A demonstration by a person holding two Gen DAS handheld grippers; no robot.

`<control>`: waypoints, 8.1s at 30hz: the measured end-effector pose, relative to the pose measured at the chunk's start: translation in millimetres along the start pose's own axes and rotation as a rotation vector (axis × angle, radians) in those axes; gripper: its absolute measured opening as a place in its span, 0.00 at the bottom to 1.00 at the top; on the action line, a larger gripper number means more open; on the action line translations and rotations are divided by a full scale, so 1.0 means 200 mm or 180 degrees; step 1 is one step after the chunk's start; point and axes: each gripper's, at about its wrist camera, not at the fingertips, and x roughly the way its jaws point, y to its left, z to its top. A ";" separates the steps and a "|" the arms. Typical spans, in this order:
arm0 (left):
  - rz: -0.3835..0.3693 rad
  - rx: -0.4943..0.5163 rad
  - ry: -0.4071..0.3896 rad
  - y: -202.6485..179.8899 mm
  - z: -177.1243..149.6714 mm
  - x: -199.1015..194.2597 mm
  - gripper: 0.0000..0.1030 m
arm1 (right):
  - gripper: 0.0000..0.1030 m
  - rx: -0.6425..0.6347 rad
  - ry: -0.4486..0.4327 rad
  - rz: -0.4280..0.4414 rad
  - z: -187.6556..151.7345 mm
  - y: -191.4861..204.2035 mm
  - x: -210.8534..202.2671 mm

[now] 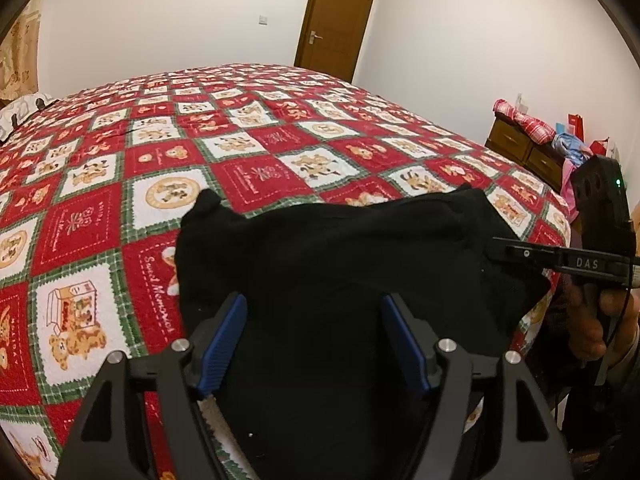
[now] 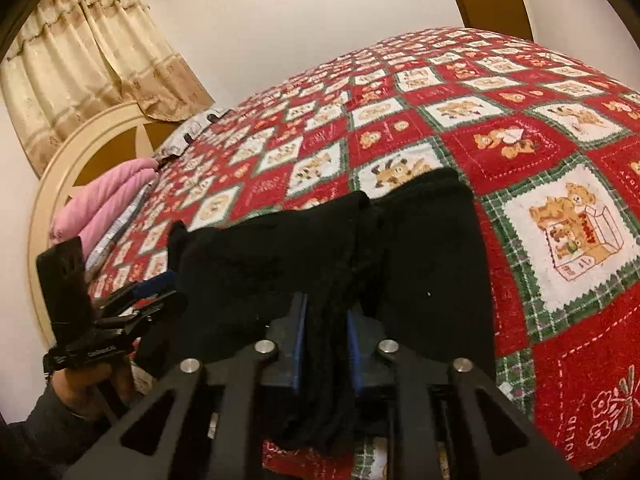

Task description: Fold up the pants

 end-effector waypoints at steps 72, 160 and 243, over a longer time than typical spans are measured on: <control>0.0147 -0.0120 -0.0236 0.03 -0.24 -0.05 1.00 | 0.17 -0.0622 0.1415 0.0358 0.42 0.64 0.94; 0.0163 0.0703 0.0317 -0.42 0.26 0.23 1.00 | 0.36 -0.0200 -0.0332 -0.0724 -0.10 -0.10 -0.36; -0.0629 -0.0610 -0.0048 0.12 -0.04 0.06 0.32 | 0.25 0.0113 -0.0031 -0.0012 0.02 -0.21 -0.13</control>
